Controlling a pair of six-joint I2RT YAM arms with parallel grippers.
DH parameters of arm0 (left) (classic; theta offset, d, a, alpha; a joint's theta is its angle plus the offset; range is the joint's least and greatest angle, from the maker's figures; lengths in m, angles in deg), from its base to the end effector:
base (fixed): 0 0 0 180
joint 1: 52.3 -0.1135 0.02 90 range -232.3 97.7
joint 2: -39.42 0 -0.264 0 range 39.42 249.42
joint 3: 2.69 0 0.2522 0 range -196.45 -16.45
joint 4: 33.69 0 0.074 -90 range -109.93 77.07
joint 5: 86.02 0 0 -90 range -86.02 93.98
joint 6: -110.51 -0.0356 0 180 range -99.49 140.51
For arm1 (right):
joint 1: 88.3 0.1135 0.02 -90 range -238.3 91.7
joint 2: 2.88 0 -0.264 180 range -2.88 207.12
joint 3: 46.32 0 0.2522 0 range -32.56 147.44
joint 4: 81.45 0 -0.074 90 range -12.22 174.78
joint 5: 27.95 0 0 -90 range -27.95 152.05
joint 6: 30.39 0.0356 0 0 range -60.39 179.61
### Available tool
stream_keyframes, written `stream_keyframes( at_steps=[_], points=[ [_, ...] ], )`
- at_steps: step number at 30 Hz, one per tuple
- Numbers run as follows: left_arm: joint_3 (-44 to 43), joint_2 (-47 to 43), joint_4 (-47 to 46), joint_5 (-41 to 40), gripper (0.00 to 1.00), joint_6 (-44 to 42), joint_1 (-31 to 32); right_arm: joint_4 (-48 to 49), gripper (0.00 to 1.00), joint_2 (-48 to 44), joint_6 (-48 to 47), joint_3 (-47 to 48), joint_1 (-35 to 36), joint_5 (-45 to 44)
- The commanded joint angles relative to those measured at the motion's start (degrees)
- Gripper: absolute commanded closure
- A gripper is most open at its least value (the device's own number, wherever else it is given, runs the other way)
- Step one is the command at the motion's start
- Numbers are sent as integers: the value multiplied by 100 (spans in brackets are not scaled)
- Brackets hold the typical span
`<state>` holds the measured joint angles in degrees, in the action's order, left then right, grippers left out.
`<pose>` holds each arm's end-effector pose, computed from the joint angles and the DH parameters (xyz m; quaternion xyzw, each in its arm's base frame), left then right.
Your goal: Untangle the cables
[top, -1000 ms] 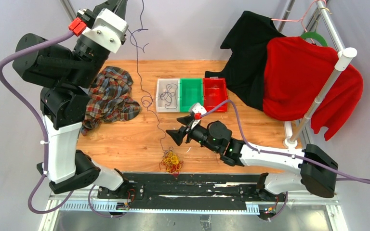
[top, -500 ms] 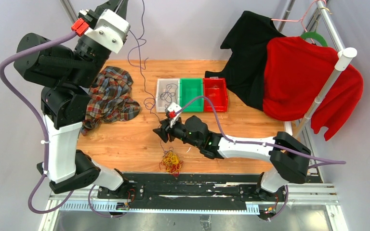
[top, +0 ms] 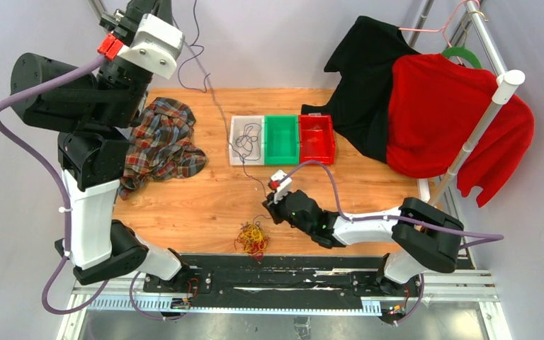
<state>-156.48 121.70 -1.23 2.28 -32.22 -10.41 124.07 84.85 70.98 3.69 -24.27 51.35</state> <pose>0.1121 -0.0991 0.6833 0.3070 0.3014 0.0916 0.8980 0.1441 0.2808 0.2000 -0.2912 0.7204 0.3249 0.5391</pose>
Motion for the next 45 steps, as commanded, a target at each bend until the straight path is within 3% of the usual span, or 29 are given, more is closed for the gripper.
stream_keyframes(
  at_steps=[1, 10, 13, 23, 32, 45],
  points=[
    [-165, 78, -658, -208, 100, -643, 47, 348, 99, -356, 493, -738, -216, -746],
    [-540, 655, -1870, -315, 99, -1894, 47, 304, 99, -798, 1106, -1546, -794, -1091],
    [-805, 807, -1573, -278, 99, -1726, 47, 370, 99, -822, 1141, -1654, -874, -1035],
    [1792, -35, -969, -644, 99, -373, -32, -153, 99, -1855, 919, -1561, -1029, -1048],
    [3344, 101, -653, -545, 99, 631, -956, -944, 99, -3225, 774, -1568, -1465, -1030],
    [4282, 901, -737, -247, 100, 1193, -1218, -1415, 99, -3853, 732, -1622, -1832, -993]
  ],
)
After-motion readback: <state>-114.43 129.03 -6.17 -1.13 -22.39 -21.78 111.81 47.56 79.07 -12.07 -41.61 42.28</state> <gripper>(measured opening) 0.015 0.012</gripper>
